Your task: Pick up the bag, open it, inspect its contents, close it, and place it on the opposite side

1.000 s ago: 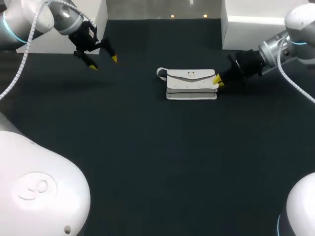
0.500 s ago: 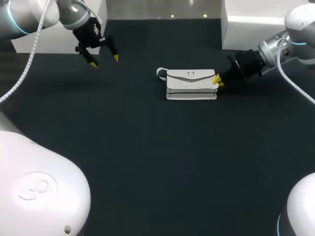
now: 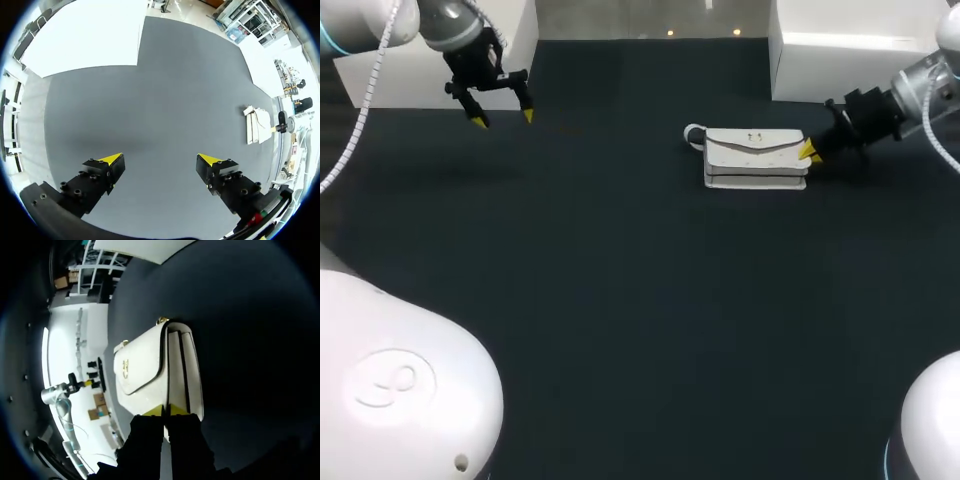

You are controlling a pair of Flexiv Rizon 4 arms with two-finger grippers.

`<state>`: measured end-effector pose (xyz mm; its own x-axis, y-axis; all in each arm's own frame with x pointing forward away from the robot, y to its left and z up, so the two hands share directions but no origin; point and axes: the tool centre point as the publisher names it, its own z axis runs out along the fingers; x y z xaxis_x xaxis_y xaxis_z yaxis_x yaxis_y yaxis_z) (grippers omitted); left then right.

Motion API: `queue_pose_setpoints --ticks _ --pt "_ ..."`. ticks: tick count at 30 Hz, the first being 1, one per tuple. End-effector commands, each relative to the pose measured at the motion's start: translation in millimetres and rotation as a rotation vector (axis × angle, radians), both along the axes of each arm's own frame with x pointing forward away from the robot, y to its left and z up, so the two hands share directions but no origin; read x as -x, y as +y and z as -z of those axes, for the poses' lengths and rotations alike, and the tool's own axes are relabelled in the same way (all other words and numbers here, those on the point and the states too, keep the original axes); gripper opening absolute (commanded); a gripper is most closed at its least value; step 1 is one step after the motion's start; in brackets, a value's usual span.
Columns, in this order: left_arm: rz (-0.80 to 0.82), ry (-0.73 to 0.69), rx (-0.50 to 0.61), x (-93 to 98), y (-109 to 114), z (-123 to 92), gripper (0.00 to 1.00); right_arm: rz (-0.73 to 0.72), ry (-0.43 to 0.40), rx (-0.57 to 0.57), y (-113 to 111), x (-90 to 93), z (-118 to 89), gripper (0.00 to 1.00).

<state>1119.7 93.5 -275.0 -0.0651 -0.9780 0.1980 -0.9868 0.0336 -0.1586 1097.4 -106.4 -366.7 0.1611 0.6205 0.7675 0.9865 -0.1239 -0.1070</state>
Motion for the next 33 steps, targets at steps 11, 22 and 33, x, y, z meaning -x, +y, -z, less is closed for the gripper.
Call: queue_pose_setpoints --ticks 11,22,33 --pt "0.043 0.058 -0.101 0.5 23 -8 1.0 0.007 -0.01 0.049 -90 -10.3 -12 0.0" --pt "0.048 0.06 -0.125 0.4 32 -9 1.0 0.039 -0.008 0.081 -133 -15.8 -17 0.0" --pt "0.043 0.063 -0.151 1.3 36 -10 1.0 0.025 -0.011 0.077 -139 -16.6 -18 0.0"
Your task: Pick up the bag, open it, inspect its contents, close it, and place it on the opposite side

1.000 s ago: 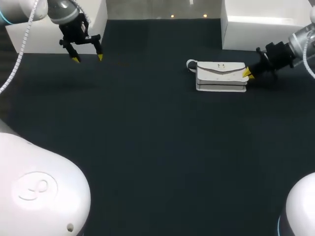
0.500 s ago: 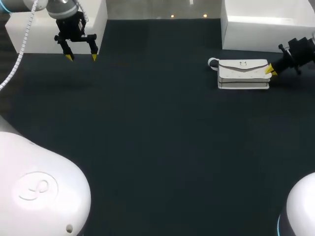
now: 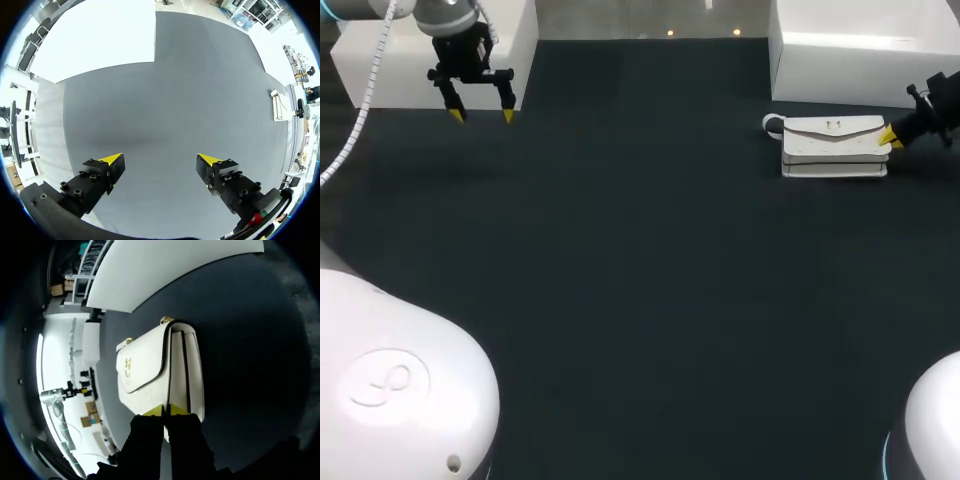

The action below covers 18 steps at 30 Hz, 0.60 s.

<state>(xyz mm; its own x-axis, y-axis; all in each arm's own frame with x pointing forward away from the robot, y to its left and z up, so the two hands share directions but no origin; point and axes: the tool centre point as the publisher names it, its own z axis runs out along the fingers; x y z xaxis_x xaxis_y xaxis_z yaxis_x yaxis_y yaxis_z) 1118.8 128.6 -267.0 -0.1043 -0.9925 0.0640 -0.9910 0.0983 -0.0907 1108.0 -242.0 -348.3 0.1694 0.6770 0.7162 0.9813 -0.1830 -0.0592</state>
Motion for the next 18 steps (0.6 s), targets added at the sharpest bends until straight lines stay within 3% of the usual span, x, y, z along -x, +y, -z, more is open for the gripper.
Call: queue_pose_setpoints --ticks 1,10,18 --pt "-0.007 0.004 -0.011 1.1 2 -2 1.0 -0.027 0.025 -0.011 -4 -6.0 0 0.0" --pt "-0.019 -0.005 -0.019 4.6 10 -3 1.0 -0.027 0.025 -0.011 -4 -6.0 0 0.0" --pt "-0.015 -0.026 -0.034 10.8 16 -13 1.0 -0.011 -0.051 0.091 -41 -28.4 -19 0.0"
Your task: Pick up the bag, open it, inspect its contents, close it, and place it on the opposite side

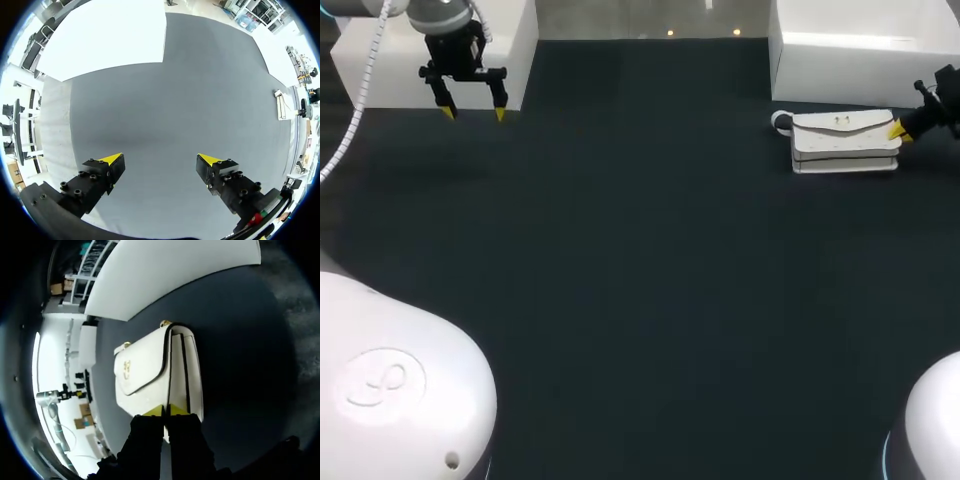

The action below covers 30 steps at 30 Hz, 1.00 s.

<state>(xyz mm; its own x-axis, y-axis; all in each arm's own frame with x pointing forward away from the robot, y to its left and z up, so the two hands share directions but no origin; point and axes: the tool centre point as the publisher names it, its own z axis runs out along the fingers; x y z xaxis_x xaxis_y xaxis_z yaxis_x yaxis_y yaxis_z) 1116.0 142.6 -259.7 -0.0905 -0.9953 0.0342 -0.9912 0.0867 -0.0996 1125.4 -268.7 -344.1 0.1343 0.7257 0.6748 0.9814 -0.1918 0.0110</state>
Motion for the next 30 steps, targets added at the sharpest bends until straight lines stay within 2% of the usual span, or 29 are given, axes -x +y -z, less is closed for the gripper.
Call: queue_pose_setpoints --ticks 1,5,16,23,24,25,27,28,29,30 --pt "-0.001 -0.015 -0.007 8.9 2 -7 1.0 -0.017 -0.001 0.033 -17 -13.4 -16 0.0" --pt "-0.003 -0.013 -0.027 11.9 3 -7 1.0 -0.021 -0.005 0.041 -27 -22.2 -18 0.0" --pt "0.0 -0.011 -0.03 12.5 3 -7 1.0 -0.069 0.032 0.029 -45 -44.5 -2 0.0" --pt "0.0 -0.011 -0.03 12.5 3 -7 1.0 -0.089 0.047 0.023 -50 -55.1 2 0.0" --pt "0.0 -0.011 -0.03 12.5 3 -7 1.0 -0.098 0.054 0.009 -49 -56.4 3 0.07" --pt "0.0 -0.011 -0.03 12.5 3 -7 1.0 -0.111 0.056 0.004 -50 -58.2 4 0.26" --pt "0.0 -0.011 -0.03 12.5 3 -7 1.0 -0.101 0.068 0.019 -51 -61.2 7 0.48" --pt "0.0 -0.011 -0.03 12.5 3 -7 1.0 -0.101 0.071 0.012 -52 -61.8 8 0.93" --pt "0.0 -0.011 -0.03 12.5 3 -7 1.0 -0.097 0.073 0.011 -53 -62.0 7 1.0" --pt "0.0 -0.011 -0.03 12.5 3 -7 1.0 -0.095 0.073 0.012 -54 -61.6 6 1.0"
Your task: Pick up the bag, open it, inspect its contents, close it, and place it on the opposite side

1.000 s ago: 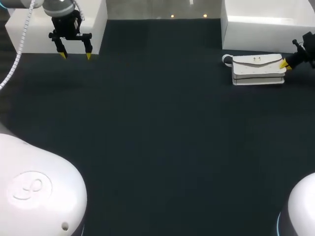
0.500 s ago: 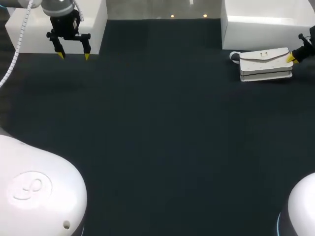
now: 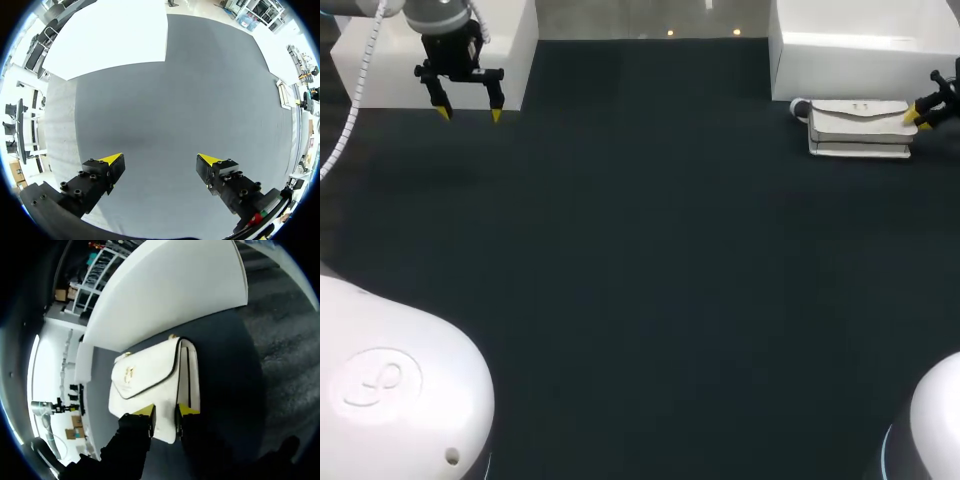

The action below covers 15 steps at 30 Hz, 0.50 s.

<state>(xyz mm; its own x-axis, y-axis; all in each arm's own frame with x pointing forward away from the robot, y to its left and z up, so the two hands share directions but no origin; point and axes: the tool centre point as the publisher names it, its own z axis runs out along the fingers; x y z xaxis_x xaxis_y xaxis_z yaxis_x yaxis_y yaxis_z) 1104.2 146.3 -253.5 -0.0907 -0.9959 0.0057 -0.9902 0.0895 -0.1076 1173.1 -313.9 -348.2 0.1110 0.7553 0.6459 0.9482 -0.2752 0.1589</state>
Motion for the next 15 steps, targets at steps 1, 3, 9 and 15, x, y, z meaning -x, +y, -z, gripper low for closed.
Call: queue_pose_setpoints --ticks 1,3,9,15 --pt "0.0 -0.001 -0.002 0.7 0 -1 1.0 -0.179 0.214 -0.049 -10 -12.4 0 1.0" --pt "0.0 -0.001 -0.002 0.7 0 -1 1.0 -0.171 0.214 -0.042 -12 -10.5 -2 1.0" --pt "0.0 -0.001 -0.002 0.7 0 -1 1.0 -0.136 0.229 0.053 -21 0.4 -10 1.0" --pt "0.0 -0.001 -0.002 0.7 0 -1 1.0 -0.09 0.219 0.206 -26 20.7 -28 1.0"
